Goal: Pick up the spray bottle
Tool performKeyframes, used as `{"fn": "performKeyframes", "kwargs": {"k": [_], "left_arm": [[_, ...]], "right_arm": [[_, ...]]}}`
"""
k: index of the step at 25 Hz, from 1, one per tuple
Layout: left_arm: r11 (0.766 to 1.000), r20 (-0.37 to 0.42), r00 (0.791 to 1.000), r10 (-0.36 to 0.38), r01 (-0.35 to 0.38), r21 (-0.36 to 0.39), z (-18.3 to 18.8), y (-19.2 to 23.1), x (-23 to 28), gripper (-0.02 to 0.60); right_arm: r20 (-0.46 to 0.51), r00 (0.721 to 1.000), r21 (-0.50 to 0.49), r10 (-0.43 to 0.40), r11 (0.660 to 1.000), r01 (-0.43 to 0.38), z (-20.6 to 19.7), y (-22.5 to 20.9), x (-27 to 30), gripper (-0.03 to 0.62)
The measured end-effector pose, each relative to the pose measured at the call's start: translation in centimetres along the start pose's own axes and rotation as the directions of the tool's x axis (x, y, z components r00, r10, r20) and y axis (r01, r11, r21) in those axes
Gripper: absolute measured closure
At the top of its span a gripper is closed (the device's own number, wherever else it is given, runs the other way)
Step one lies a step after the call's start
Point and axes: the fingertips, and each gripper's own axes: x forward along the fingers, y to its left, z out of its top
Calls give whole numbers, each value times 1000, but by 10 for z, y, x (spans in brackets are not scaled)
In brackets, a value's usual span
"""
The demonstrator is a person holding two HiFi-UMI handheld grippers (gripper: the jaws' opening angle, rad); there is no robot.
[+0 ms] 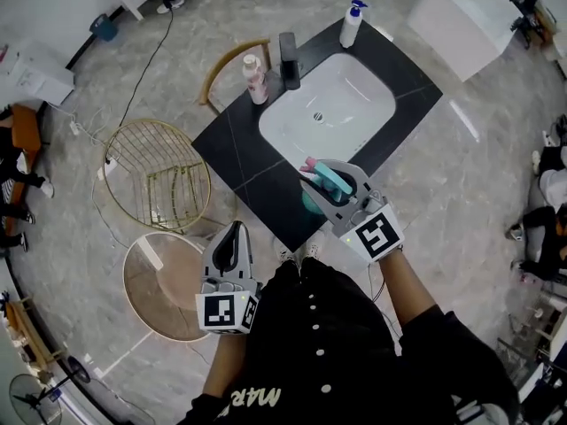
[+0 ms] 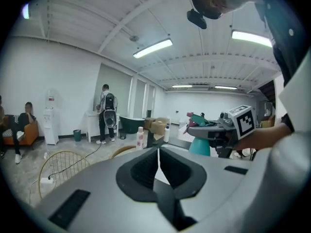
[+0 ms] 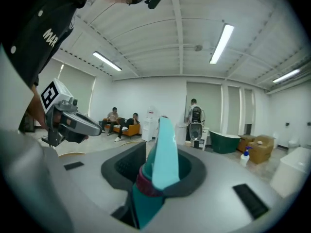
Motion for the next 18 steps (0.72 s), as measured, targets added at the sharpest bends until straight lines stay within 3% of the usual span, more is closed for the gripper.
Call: {"fn": "performKeyframes", "kwargs": {"k": [9,18], "left_arm": [[995,112,990,-80,74,60,49,-15,23,561],[987,169,976,-139,122,108,79,-24,43,561]], "right_arm": [[12,965,64,-261,964,259,23,-37,-68,491],[24,879,90,-476,877,473,33,-75,-135,493]]}}
